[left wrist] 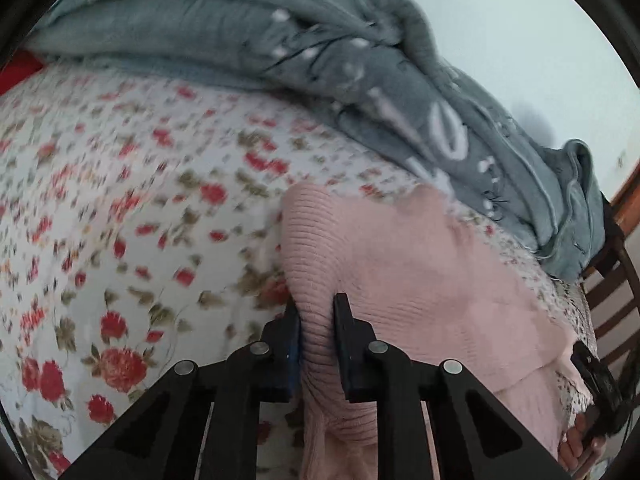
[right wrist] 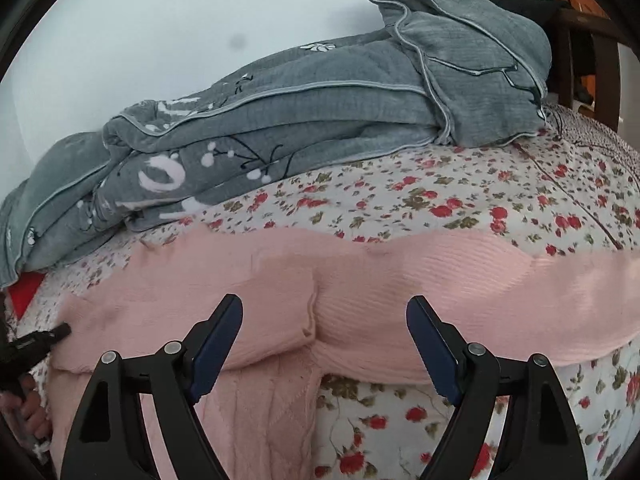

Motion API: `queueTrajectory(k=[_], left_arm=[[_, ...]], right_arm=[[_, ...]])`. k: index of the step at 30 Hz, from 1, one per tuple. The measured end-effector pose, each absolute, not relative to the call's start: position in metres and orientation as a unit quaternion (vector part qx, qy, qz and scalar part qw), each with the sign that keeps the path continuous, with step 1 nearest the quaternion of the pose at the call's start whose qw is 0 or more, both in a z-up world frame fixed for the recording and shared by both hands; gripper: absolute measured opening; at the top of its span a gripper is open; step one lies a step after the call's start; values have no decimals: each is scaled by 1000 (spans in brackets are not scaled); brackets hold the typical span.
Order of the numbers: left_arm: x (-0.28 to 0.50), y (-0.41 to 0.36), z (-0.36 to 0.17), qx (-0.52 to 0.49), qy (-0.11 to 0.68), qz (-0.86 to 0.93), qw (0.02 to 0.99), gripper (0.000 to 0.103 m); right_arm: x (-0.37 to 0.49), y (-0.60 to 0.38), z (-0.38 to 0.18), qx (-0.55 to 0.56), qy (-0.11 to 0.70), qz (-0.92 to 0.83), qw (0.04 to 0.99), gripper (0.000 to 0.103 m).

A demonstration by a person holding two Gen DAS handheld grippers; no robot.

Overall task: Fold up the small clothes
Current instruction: 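Pinch the sweater side edge with the left tool, fold it inward, release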

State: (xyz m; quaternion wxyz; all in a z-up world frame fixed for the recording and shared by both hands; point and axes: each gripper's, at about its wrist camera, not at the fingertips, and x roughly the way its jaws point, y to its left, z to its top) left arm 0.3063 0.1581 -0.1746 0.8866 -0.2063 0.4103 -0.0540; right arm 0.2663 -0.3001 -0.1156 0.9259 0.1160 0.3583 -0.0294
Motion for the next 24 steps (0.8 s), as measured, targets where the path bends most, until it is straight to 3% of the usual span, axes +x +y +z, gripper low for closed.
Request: queueTrajectory(k=[5, 10, 12, 14, 15, 18, 20, 24], left_arm=[[293, 176, -158, -181, 372, 35, 910, 11], [279, 171, -145, -189, 347, -26, 918, 12], [286, 160, -145, -180, 358, -39, 915, 23], [300, 153, -154, -185, 384, -37, 904, 60], [308, 151, -161, -195, 396, -41, 896, 61], [319, 151, -171, -209, 414, -43, 885, 55], [319, 153, -172, -218, 405, -44, 887, 15], [310, 172, -167, -260, 374, -39, 889, 12]], right_arm=[[266, -299, -132, 110, 393, -9, 913, 83], [263, -296, -133, 103, 388, -9, 916, 83], [265, -294, -135, 95, 394, -12, 914, 83], [265, -291, -135, 88, 393, -17, 915, 83], [265, -291, -135, 86, 392, -17, 916, 83], [265, -290, -134, 86, 392, -16, 916, 83], [265, -291, -134, 90, 393, -15, 915, 83], [264, -293, -133, 96, 390, -15, 916, 83]])
